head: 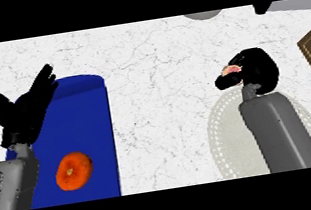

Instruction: Pick the cupcake from the placemat and place it in the basket

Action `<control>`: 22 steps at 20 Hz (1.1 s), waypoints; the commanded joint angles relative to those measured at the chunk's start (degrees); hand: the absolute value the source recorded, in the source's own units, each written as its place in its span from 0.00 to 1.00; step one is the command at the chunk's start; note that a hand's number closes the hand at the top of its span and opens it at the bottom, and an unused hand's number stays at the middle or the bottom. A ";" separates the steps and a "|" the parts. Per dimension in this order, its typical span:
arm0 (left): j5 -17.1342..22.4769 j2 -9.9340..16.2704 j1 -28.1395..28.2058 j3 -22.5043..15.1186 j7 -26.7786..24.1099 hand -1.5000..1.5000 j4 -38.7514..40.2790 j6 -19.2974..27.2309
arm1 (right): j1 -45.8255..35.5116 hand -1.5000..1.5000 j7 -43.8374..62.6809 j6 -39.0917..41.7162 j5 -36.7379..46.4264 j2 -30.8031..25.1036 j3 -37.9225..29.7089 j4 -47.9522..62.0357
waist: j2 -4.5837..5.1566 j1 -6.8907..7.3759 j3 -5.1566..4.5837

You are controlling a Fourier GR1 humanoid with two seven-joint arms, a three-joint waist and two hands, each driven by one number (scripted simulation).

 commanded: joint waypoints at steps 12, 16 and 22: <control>-1.36 -1.23 -2.57 -1.31 -0.24 0.50 2.35 0.68 | -31.95 1.00 8.18 -28.73 17.74 -0.81 -6.62 20.14 | -0.16 0.88 -0.11; -1.37 -1.29 -1.89 -1.35 -0.16 0.50 3.11 0.48 | -38.15 1.00 12.30 -30.15 24.17 -3.02 -9.60 26.86 | -0.33 -0.07 -0.15; -1.18 -0.91 -1.86 -0.43 -0.19 0.50 2.56 1.00 | -46.38 1.00 16.82 -28.63 30.90 -6.19 -14.09 34.83 | -0.70 -1.04 -0.09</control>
